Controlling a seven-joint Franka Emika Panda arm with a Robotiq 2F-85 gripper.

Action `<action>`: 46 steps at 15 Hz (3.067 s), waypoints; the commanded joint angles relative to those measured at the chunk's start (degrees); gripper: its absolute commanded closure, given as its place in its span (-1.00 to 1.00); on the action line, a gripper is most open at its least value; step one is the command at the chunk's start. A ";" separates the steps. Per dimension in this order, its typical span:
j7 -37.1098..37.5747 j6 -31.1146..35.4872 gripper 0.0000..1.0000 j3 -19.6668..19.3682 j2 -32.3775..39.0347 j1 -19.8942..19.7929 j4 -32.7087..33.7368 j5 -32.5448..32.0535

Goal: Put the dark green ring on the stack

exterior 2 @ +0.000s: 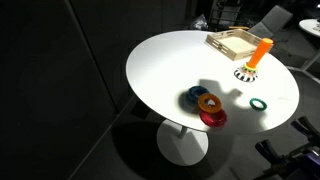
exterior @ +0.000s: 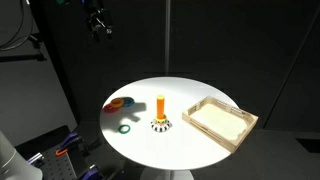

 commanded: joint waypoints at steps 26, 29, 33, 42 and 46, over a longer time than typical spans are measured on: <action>4.73 19.10 -1.00 -8.00 4.37 -0.22 -9.43 3.95; 5.56 17.34 -1.00 -8.41 5.76 -1.16 -9.61 2.88; 5.24 17.47 -1.00 -9.58 7.08 -2.18 -12.06 3.53; 2.24 29.88 -1.00 -12.29 7.58 -2.41 -25.46 7.87; 0.73 39.60 -1.00 -12.62 7.79 -1.99 -32.02 10.73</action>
